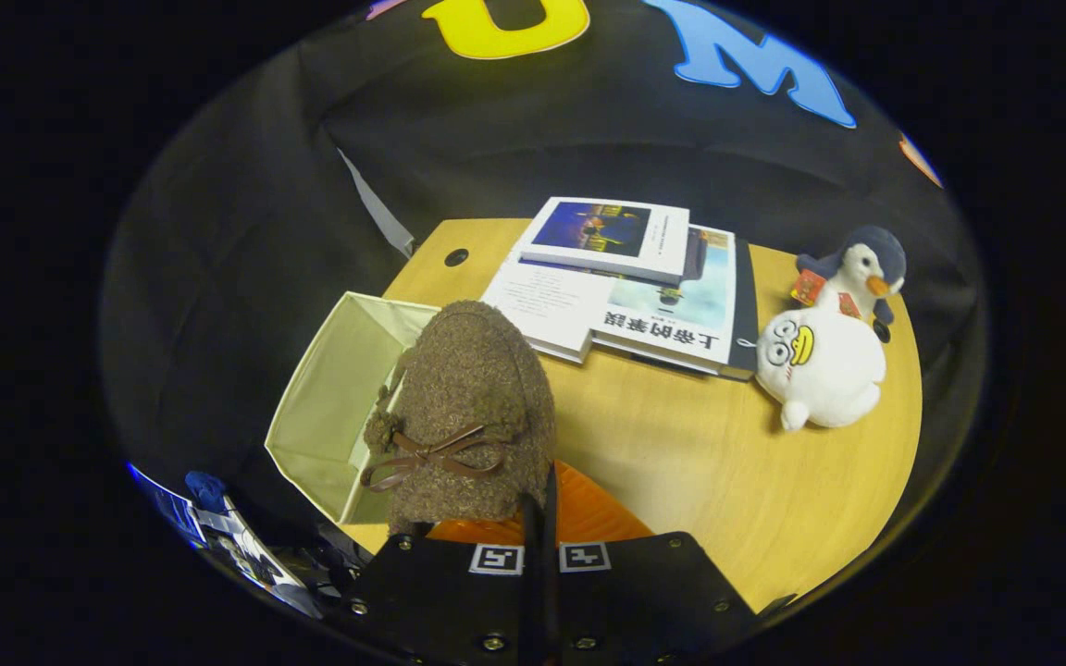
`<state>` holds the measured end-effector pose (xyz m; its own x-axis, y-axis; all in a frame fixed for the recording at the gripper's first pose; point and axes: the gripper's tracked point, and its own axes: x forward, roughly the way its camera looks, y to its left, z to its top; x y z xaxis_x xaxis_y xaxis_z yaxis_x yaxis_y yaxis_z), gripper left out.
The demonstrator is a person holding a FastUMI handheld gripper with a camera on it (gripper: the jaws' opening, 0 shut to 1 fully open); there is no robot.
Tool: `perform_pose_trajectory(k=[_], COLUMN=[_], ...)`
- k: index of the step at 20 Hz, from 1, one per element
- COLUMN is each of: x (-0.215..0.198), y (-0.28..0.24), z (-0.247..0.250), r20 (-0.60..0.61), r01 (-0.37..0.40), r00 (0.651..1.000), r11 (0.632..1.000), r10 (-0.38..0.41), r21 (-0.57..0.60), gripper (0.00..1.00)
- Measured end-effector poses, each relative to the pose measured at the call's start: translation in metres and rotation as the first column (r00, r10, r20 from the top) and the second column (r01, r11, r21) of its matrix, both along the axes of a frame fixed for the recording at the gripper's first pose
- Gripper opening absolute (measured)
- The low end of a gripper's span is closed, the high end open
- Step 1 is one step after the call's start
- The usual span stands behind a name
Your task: Open the storage box then place both shoes into the box .Put the left shoe in first, then the right shoe, with the right side of both shoes facing outward in a uniform manner.
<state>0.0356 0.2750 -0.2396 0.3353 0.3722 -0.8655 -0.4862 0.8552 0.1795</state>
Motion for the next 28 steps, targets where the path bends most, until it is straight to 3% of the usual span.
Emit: perform_pose_trajectory(k=[15,28], x=[-0.007,-0.024], y=[0.152,0.205], z=[-0.001,-0.032], r20=[-0.059,-0.120], r01=[-0.108,-0.108], r00=[0.992,0.987], r11=[0.993,0.994], r10=[0.111,0.106], r21=[0.044,-0.014], gripper=[0.00,0.00])
